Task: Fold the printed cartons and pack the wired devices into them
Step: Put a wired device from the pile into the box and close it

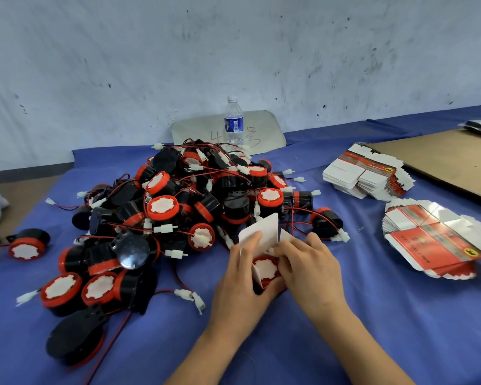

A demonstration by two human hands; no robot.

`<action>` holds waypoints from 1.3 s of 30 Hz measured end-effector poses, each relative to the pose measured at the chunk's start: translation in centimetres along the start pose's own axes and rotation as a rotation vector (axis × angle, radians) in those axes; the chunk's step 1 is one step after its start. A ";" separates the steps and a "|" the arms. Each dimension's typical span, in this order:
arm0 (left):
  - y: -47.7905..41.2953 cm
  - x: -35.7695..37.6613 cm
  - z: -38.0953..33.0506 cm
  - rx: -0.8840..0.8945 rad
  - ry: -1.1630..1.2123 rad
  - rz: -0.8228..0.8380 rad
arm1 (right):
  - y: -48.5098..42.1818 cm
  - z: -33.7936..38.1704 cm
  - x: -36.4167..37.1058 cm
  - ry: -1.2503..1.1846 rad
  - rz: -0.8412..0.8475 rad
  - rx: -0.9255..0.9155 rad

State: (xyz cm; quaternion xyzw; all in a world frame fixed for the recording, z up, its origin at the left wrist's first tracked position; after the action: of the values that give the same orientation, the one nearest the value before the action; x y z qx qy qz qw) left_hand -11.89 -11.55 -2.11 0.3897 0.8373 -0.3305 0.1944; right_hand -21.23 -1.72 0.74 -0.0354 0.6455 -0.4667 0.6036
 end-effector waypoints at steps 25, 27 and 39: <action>-0.3 0.3 0.6 -0.170 -0.220 0.142 | 0.0 0.8 -0.4 -0.337 0.057 -0.071; -0.3 0.3 0.7 -0.179 -0.224 0.128 | 0.1 1.0 -0.1 -0.405 0.044 0.017; -0.2 -0.3 -0.6 -0.092 -0.238 -0.134 | 0.0 -0.8 1.8 -0.659 0.149 0.205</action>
State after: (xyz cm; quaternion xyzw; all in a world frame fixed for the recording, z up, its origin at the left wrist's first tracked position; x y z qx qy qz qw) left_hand -11.88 -11.40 -1.43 0.2815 0.8468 -0.3478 0.2876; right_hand -22.32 -2.37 -0.78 -0.0762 0.3666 -0.4469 0.8124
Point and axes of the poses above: each hand's wrist, its own y-axis away from the middle knuckle, its own x-axis out of the palm, z = x × y, the point moved 1 cm from there along -y, towards the middle knuckle, and after that the axes turned 3 degrees about z, right-handed, at the moved point
